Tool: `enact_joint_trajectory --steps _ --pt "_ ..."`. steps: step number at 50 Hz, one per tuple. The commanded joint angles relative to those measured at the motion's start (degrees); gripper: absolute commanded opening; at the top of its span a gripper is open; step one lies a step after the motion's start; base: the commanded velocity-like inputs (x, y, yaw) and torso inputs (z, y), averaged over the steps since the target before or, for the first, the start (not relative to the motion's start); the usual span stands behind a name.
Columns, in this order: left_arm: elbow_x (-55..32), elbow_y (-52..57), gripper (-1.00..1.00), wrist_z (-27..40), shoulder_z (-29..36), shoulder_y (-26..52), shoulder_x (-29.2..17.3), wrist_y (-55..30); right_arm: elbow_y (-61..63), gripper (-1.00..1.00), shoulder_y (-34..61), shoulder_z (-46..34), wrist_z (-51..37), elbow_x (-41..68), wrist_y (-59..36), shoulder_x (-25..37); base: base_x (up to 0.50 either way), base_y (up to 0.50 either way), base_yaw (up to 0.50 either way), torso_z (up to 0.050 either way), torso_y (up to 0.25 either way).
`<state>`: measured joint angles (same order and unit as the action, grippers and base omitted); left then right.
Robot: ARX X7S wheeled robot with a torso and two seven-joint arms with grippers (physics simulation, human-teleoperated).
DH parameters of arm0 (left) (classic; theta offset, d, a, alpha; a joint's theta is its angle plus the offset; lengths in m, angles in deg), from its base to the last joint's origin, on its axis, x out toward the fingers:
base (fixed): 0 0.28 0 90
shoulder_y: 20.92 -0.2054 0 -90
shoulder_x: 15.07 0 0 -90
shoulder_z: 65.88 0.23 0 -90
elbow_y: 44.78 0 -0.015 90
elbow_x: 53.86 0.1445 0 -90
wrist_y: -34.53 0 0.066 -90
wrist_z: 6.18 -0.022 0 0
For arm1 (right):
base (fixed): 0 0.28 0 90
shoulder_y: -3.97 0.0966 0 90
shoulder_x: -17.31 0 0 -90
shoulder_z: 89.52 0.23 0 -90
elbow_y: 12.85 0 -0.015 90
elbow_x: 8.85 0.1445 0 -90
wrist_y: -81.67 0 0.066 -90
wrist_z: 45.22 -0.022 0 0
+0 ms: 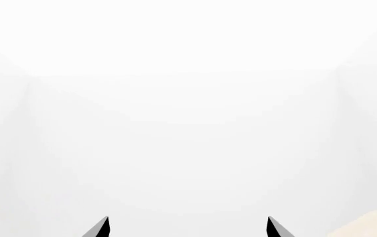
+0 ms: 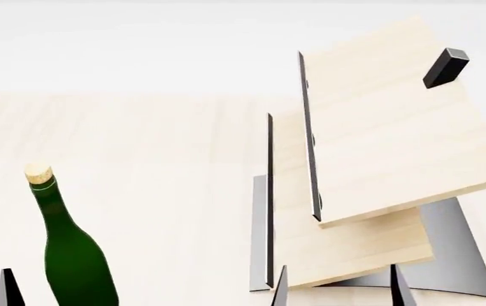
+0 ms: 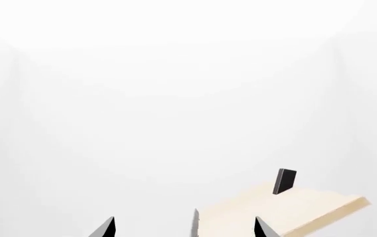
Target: Put the wine bottle on the wine rack.
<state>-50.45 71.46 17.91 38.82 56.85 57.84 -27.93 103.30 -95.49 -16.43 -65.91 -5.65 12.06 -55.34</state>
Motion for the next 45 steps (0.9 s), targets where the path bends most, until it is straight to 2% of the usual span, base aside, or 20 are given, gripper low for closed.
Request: enact_joint_trajectory --steps 1,11,34,36,40,42,44,45 --pt "0.15 0.57 1.0 0.23 0.26 -0.09 -0.21 -0.43 3.59 1.0 1.13 -0.66 0.49 3.17 -3.17 0.52 0.0 0.0 0.0 0.0 0.0" --pt "-0.02 0.22 1.0 0.52 0.32 0.08 -0.44 -0.09 11.17 1.0 9.94 -1.21 -0.91 2.78 -16.62 -1.32 0.0 0.0 0.0 0.0 0.0" --pt "-0.36 0.12 1.0 1.27 0.19 0.23 -0.98 0.07 12.71 1.0 30.92 -3.83 1.56 6.14 -39.98 -2.99 0.0 0.0 0.0 0.0 0.0" --pt "-0.51 -0.22 1.0 1.34 0.16 0.35 -1.02 0.23 12.69 1.0 33.3 -4.86 1.83 6.48 -46.41 -3.0 0.0 0.0 0.0 0.0 0.0" --pt "-0.22 -0.04 1.0 1.43 0.34 0.21 -1.02 0.19 10.82 1.0 35.05 -4.08 2.16 7.74 -46.78 -3.66 0.0 0.0 0.0 0.0 0.0" --pt "-0.36 -0.12 1.0 1.46 0.33 0.24 -1.12 0.31 10.22 1.0 36.33 -4.78 5.03 9.28 -45.96 -2.85 0.0 0.0 0.0 0.0 0.0" --pt "-0.58 -0.04 1.0 1.51 0.25 0.25 -1.24 0.31 10.14 1.0 37.72 -3.87 5.72 12.16 -49.59 -3.12 0.0 0.0 0.0 0.0 0.0" --pt "-0.61 0.08 1.0 1.57 0.17 0.23 -1.27 0.26 8.58 1.0 38.13 -4.25 8.55 12.35 -44.41 -2.83 0.0 0.0 0.0 0.0 0.0"
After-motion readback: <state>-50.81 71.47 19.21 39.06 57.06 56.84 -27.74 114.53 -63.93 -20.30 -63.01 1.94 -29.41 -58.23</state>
